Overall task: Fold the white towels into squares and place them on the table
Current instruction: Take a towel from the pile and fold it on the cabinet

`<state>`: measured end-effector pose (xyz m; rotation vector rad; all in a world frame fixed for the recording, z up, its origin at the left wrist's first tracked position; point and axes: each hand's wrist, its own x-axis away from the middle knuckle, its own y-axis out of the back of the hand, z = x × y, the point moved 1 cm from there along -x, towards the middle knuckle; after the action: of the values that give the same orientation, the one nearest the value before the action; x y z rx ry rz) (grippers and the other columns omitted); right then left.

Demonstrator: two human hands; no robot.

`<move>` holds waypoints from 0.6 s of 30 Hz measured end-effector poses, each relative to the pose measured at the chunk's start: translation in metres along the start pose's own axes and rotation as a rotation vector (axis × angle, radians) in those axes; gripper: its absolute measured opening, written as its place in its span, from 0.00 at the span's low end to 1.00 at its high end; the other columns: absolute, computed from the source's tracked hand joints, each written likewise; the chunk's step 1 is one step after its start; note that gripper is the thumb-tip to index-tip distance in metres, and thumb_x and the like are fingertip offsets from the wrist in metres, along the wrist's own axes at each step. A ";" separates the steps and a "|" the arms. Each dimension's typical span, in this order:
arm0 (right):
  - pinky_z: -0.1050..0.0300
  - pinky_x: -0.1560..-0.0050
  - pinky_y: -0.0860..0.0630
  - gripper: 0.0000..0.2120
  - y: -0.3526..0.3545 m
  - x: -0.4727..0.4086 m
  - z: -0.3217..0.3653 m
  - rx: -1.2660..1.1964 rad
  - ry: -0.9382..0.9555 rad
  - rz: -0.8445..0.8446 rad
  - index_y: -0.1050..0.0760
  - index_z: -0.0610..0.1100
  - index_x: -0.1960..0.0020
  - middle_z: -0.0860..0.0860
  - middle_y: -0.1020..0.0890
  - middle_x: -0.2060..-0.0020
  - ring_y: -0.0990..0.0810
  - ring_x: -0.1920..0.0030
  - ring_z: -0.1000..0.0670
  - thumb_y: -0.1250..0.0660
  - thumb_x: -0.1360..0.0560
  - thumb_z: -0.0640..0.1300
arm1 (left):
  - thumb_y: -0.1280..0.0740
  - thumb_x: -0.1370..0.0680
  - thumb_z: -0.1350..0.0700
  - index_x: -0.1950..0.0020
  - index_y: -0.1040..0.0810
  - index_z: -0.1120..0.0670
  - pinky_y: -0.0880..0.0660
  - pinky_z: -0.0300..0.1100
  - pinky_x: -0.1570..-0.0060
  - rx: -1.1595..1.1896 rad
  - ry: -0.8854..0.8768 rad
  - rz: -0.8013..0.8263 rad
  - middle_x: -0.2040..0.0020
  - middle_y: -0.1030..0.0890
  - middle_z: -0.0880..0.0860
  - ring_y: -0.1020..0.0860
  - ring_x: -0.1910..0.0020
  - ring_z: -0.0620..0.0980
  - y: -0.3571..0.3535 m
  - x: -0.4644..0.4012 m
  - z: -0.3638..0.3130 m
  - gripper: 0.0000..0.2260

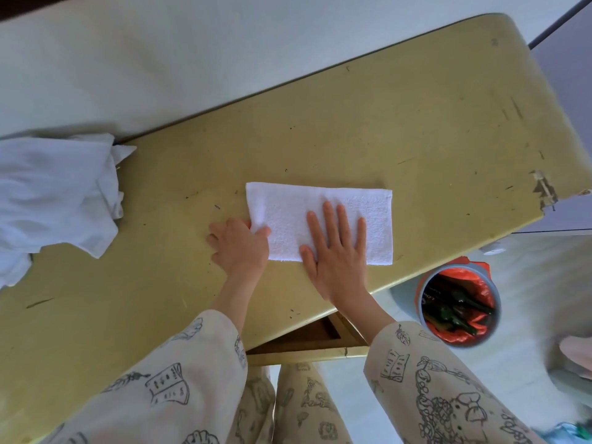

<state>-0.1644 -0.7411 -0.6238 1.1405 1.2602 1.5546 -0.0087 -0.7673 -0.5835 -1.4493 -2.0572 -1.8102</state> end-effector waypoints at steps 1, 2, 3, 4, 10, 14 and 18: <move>0.35 0.29 0.47 0.27 0.000 0.000 0.000 0.000 0.000 0.001 0.42 0.46 0.25 0.44 0.42 0.25 0.45 0.25 0.42 0.52 0.21 0.57 | 0.33 0.26 0.51 0.41 0.27 0.58 0.34 0.53 0.42 0.006 -0.008 0.000 0.38 0.32 0.58 0.34 0.38 0.58 0.000 -0.001 -0.001 0.17; 0.35 0.29 0.47 0.27 0.000 0.000 0.000 0.000 0.000 0.002 0.42 0.46 0.25 0.44 0.42 0.25 0.45 0.25 0.42 0.53 0.21 0.57 | 0.33 0.26 0.52 0.41 0.27 0.58 0.32 0.53 0.43 0.028 -0.016 0.002 0.40 0.29 0.57 0.31 0.40 0.58 0.001 -0.002 -0.001 0.16; 0.36 0.29 0.47 0.27 0.000 -0.001 0.000 0.001 -0.001 0.000 0.42 0.46 0.25 0.44 0.42 0.25 0.45 0.25 0.42 0.53 0.21 0.57 | 0.33 0.26 0.54 0.42 0.28 0.58 0.29 0.52 0.44 0.077 -0.020 0.007 0.42 0.26 0.56 0.28 0.44 0.57 0.002 -0.004 -0.001 0.15; 0.36 0.29 0.47 0.27 0.001 -0.001 0.000 0.001 -0.002 -0.004 0.42 0.46 0.25 0.44 0.42 0.25 0.44 0.25 0.42 0.53 0.21 0.57 | 0.32 0.26 0.55 0.42 0.29 0.59 0.27 0.51 0.48 0.150 -0.013 0.025 0.45 0.24 0.55 0.26 0.48 0.56 0.003 -0.006 -0.002 0.16; 0.36 0.30 0.47 0.27 -0.001 0.000 -0.001 0.000 0.005 -0.021 0.42 0.46 0.25 0.44 0.41 0.25 0.44 0.25 0.42 0.53 0.21 0.57 | 0.33 0.24 0.50 0.66 0.33 0.54 0.35 0.38 0.66 0.535 0.129 0.158 0.67 0.32 0.49 0.33 0.65 0.48 0.012 -0.011 -0.014 0.15; 0.36 0.29 0.46 0.27 -0.001 0.000 0.000 0.002 0.003 -0.028 0.42 0.46 0.25 0.44 0.41 0.25 0.44 0.25 0.42 0.53 0.20 0.57 | 0.39 0.21 0.51 0.69 0.38 0.55 0.40 0.36 0.73 0.424 -0.027 0.038 0.71 0.38 0.50 0.40 0.72 0.46 0.008 -0.015 -0.010 0.19; 0.36 0.29 0.48 0.27 -0.001 0.000 0.000 -0.021 -0.003 0.006 0.43 0.47 0.25 0.45 0.42 0.25 0.45 0.25 0.42 0.53 0.21 0.57 | 0.39 0.21 0.50 0.58 0.26 0.58 0.37 0.36 0.69 0.440 -0.131 -0.068 0.68 0.30 0.46 0.33 0.69 0.43 0.006 -0.016 -0.004 0.12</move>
<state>-0.1643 -0.7407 -0.6251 1.1335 1.2370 1.5668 0.0019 -0.7803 -0.5869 -1.4109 -2.3920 -1.1922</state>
